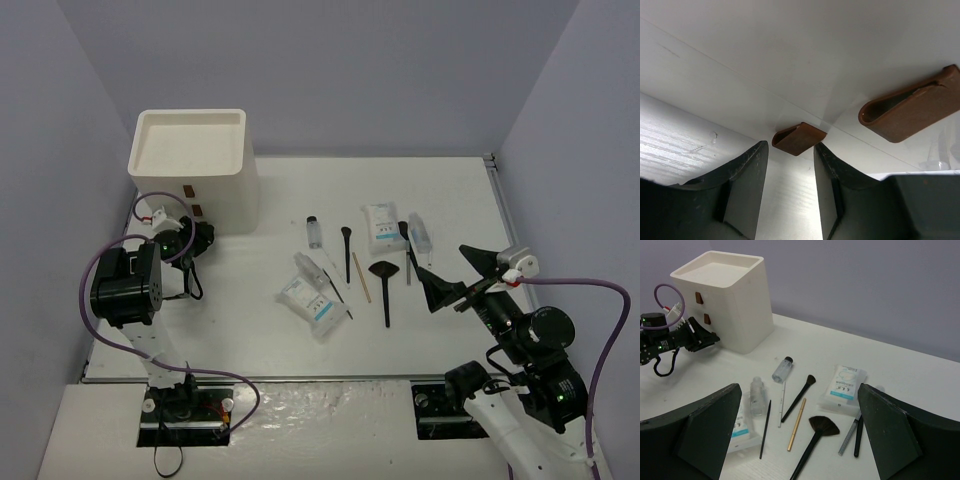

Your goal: Organize the makeup

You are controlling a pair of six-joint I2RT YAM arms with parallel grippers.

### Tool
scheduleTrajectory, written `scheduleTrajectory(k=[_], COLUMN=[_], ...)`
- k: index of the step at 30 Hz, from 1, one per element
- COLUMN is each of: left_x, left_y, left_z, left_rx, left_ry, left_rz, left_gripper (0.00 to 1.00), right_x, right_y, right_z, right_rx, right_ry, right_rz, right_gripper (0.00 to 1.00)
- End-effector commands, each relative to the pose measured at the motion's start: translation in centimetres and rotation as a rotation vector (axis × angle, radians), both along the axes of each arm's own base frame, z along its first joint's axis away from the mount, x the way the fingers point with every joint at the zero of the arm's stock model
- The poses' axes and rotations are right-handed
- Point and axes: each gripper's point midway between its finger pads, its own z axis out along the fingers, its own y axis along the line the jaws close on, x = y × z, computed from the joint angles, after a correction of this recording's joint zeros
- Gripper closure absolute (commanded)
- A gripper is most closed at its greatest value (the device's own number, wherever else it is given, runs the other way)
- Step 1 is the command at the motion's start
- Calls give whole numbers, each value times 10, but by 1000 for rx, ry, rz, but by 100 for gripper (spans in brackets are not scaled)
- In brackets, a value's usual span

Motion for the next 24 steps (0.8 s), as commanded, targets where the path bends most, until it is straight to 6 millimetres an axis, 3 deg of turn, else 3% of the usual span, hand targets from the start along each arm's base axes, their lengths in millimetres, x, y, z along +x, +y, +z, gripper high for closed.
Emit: scheduleTrajectory(k=[1, 11, 24], left_x=[27, 24, -4], left_y=[11, 10, 10], left_z=[70, 73, 70], left_rx=[53, 53, 32], left_ry=[-223, -221, -171], left_rz=[10, 4, 44], left_gripper=[67, 100, 100], right_x=[-1, -2, -5], right_y=[4, 5, 6], right_z=[21, 20, 23], right_rx=[22, 24, 33], right_ry=[-78, -80, -85], right_rz=[25, 29, 41], right_gripper=[0, 0, 0])
